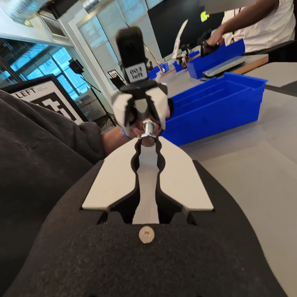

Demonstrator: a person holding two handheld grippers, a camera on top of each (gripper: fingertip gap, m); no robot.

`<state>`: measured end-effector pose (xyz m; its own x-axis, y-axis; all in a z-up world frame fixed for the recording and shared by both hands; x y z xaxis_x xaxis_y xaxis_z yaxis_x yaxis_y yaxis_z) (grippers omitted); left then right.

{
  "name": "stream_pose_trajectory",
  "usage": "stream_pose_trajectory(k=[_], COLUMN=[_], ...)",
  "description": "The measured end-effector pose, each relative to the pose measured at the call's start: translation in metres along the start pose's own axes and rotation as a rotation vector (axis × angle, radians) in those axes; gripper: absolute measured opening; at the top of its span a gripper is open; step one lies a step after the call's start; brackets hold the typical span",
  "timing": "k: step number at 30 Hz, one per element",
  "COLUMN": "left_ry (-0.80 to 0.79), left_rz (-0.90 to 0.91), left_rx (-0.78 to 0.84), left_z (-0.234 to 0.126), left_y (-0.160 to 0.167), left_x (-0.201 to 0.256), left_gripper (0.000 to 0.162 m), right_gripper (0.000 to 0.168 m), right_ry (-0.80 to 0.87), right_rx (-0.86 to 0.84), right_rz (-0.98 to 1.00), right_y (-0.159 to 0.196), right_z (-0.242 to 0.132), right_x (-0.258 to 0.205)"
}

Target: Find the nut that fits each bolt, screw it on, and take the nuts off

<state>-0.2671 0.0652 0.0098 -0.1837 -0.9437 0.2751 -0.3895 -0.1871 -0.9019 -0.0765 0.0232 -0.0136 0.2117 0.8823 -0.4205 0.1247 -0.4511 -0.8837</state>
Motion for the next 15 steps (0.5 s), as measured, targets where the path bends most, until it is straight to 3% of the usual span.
stream_pose_trajectory(k=[6,8,15], left_ry=[0.011,0.041,-0.002], left_rz=[0.01,0.047,0.005], left_rx=[0.022,0.054,0.015], left_z=[0.003,-0.001,0.003], left_y=[-0.002,-0.009,0.004], left_x=[0.004,0.012,0.004], left_gripper=[0.048,0.038,0.041], right_gripper=[0.018,0.018,0.018], right_ry=[0.017,0.031,0.015], right_rx=[-0.016,-0.042,0.007], right_rz=[-0.016,-0.005,-0.025], right_y=[-0.005,0.002,-0.009], right_z=[0.002,0.006,0.0], right_x=[0.0,0.002,-0.007])
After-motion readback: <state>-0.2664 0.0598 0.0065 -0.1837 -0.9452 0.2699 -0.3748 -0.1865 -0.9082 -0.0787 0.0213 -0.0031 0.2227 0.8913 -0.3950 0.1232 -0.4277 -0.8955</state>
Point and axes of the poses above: each gripper's, where its closed fingertips meet, z out along the fingers, y out of its underside, x = y × z across the jaws, the point moved 9 cm from there along -z, back along the fingers, and after that the axes turned 13 degrees about -x, right-handed, at the moved point
